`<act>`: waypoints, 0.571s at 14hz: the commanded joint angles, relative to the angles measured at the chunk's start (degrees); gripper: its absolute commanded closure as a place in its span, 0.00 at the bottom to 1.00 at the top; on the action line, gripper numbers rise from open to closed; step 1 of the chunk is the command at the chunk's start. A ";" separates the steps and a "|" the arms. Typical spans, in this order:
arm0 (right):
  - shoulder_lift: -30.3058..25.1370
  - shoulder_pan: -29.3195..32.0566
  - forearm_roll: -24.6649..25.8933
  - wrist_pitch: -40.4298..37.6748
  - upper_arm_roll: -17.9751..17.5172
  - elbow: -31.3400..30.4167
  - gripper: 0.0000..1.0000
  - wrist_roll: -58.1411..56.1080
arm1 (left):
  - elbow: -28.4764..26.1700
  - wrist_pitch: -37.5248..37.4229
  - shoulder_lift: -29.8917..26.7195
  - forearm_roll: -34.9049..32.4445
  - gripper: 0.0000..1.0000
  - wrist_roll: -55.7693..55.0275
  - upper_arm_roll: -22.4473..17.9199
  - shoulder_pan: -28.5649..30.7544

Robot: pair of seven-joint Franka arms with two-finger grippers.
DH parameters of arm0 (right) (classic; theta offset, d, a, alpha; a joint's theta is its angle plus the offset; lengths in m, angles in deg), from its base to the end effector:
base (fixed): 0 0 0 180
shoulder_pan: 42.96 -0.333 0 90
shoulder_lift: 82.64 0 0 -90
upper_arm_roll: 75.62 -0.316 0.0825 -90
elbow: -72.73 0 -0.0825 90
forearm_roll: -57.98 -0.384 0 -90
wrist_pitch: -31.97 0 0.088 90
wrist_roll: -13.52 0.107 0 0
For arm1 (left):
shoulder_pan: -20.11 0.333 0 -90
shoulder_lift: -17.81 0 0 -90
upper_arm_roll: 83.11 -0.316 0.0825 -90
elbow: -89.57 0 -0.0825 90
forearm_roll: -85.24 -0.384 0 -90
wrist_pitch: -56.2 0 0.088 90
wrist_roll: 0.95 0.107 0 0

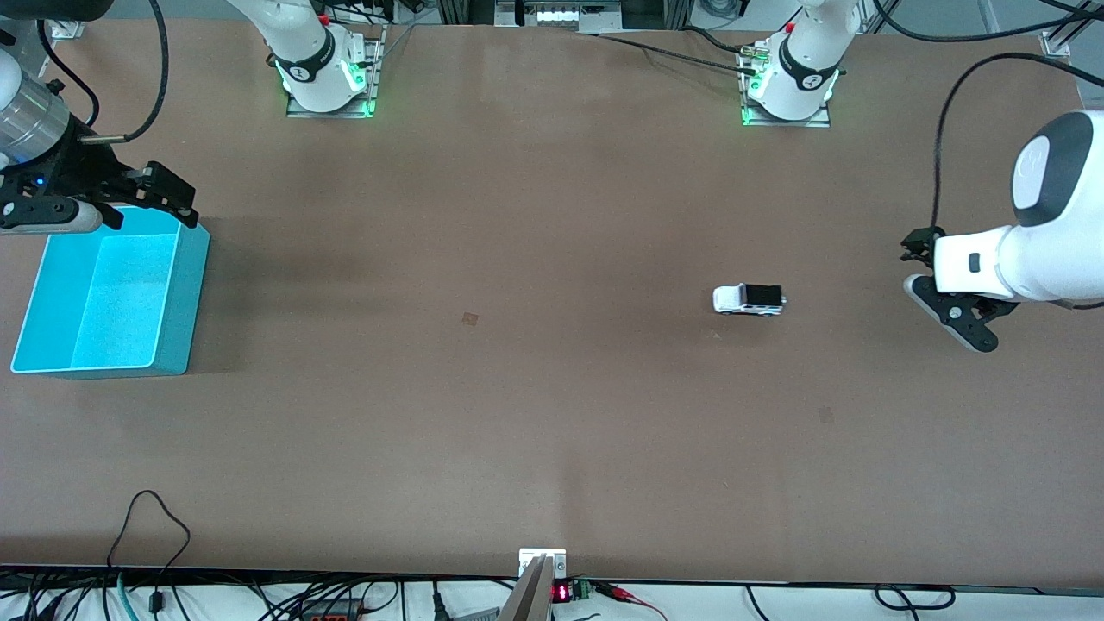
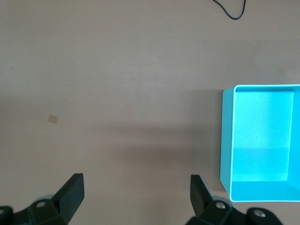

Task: Wind and store white jeep toy
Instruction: 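Open the left gripper, releasing the jeep, and raise the left arm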

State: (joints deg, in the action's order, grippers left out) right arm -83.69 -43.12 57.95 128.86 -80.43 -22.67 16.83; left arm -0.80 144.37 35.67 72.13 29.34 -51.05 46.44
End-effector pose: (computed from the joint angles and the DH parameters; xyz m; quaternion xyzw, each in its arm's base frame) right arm 0.5564 0.0488 0.6006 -0.9997 -0.0145 -0.0221 0.0011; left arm 0.6092 -0.0012 0.4604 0.9350 -0.3199 -0.1528 0.0014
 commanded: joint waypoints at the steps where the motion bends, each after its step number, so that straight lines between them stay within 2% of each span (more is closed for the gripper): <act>1: 0.53 0.34 -0.93 -0.56 -0.28 1.18 0.00 -0.41 | 4.05 -2.75 -1.23 2.73 0.00 -10.83 1.35 -1.27; 2: 0.53 0.34 -0.93 -0.56 -0.28 1.18 0.00 -0.50 | 4.05 -2.74 -2.81 2.83 0.00 -15.04 -0.31 -4.41; 5: 0.53 0.34 -0.93 -0.56 -0.28 1.18 0.00 -0.50 | 3.79 -1.61 -8.26 7.55 0.00 -32.34 -13.90 -15.40; 8: 0.53 0.34 -0.93 -0.64 -0.28 1.18 0.00 -0.50 | 1.43 2.60 -11.96 10.74 0.00 -34.50 -23.33 -22.00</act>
State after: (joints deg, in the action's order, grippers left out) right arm -83.69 -43.12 57.95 128.86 -80.43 -22.67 16.83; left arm 3.31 143.98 26.90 80.82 -3.18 -68.41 28.56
